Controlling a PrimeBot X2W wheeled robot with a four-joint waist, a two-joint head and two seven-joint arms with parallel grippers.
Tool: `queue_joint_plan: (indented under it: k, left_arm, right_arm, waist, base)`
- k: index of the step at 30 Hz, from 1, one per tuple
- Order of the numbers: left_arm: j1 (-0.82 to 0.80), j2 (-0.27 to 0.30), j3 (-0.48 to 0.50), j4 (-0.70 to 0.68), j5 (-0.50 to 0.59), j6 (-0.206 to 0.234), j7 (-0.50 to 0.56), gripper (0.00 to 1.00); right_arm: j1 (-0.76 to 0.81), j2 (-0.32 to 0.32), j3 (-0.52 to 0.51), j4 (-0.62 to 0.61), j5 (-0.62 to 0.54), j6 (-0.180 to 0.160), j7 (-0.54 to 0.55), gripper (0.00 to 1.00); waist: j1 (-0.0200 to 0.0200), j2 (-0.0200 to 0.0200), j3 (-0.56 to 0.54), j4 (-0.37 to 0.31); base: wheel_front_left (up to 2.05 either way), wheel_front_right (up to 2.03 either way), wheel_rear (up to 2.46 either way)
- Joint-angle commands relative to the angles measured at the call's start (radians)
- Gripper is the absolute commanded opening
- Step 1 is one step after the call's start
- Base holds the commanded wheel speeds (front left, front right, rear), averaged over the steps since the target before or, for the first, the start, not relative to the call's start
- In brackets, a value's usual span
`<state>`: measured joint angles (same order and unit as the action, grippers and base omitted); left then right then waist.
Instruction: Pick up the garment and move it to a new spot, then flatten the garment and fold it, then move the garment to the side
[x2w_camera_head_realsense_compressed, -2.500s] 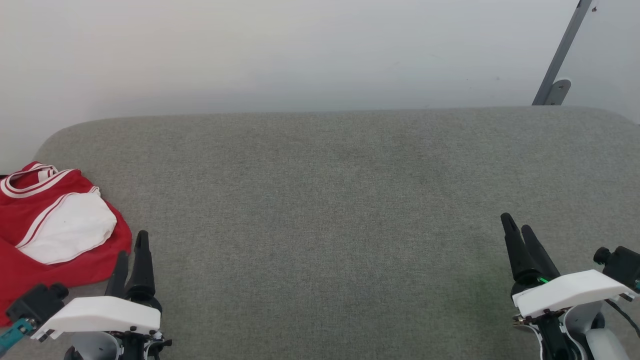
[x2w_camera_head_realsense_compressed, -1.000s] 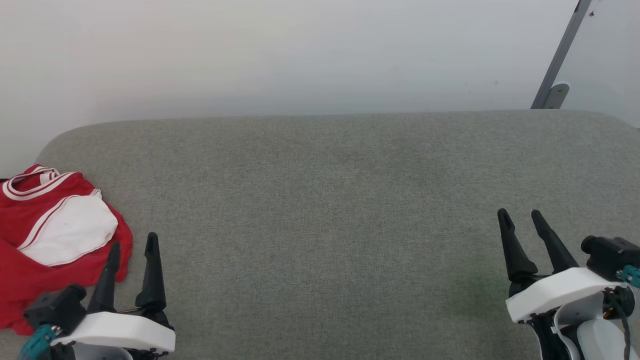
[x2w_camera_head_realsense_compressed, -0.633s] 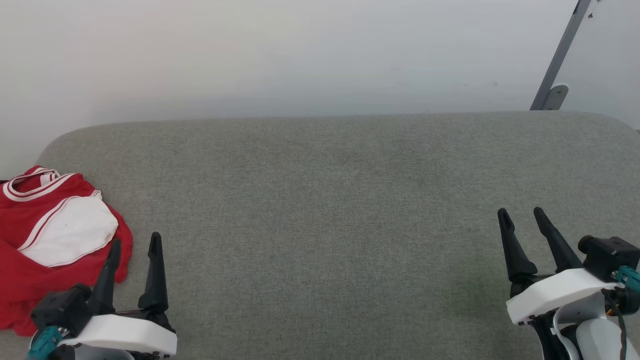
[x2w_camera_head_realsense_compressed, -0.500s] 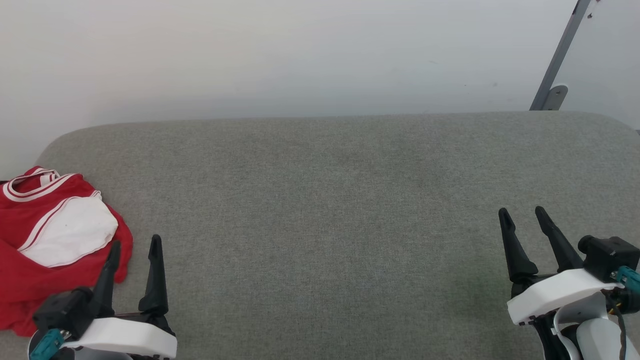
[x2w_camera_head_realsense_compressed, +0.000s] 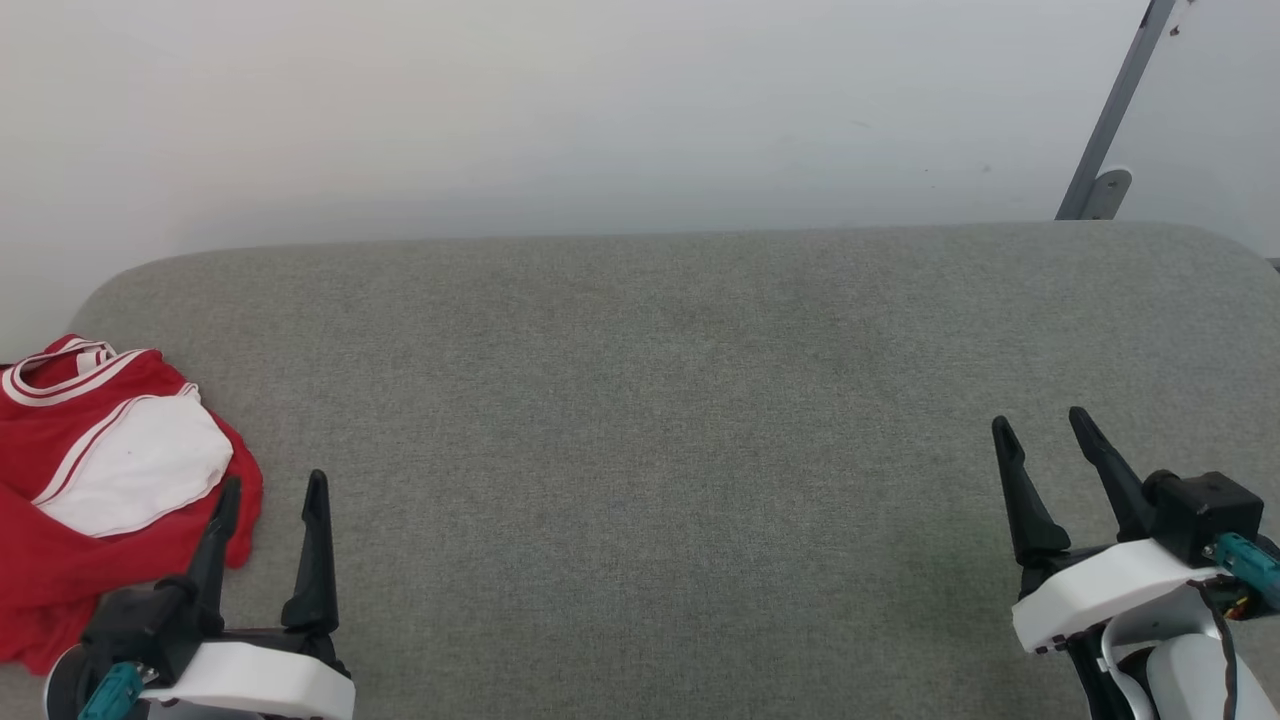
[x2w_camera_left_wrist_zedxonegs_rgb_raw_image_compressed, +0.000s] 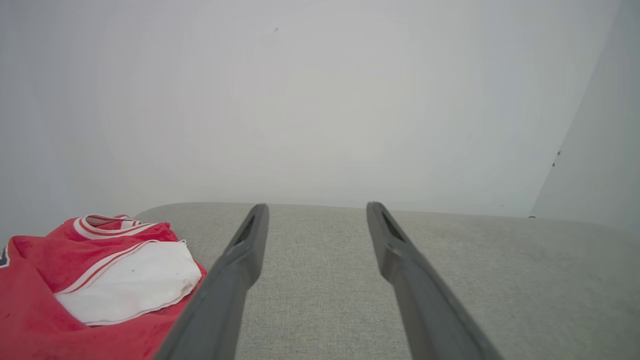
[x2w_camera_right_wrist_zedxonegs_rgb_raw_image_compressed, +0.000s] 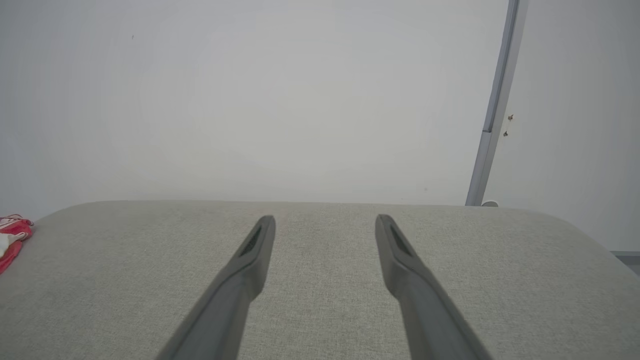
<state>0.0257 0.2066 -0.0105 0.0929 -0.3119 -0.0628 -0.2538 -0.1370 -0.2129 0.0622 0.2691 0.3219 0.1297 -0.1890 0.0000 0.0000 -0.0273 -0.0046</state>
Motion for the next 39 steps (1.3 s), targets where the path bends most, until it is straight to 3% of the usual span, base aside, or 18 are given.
queue_joint_plan:
  k: [1, 24, 30, 39]
  left_arm:
    - [0.010, 0.008, -0.002, -0.004, 0.018, -0.005, -0.009, 1.00]
    - [0.001, -0.002, 0.013, 0.007, 0.003, -0.006, -0.013, 1.00]
    - [-0.007, -0.002, 0.048, 0.023, -0.029, 0.019, -0.002, 1.00]
    - [0.006, 0.009, 0.089, 0.017, -0.052, 0.055, 0.025, 1.00]
  right_arm:
    - [-0.011, -0.003, 0.002, -0.003, -0.020, 0.002, -0.010, 1.00]
    - [-0.002, -0.006, 0.010, -0.015, -0.034, 0.001, -0.017, 1.00]
    - [-0.020, -0.015, 0.055, -0.014, -0.026, 0.001, -0.011, 1.00]
    - [-0.040, -0.017, 0.125, 0.001, -0.013, 0.001, -0.006, 1.00]
  waist:
    - [0.0000, 0.0000, 0.000, 0.000]
    - [0.0000, 0.0000, -0.001, 0.016]
    - [0.0000, 0.0000, -0.005, 0.066]
    - [0.0000, 0.0000, -0.017, 0.194]
  base:
    - [0.00, 0.00, 0.00]
    - [0.00, 0.00, 0.00]
    - [0.00, 0.00, 0.00]
    - [0.00, 0.00, 0.00]
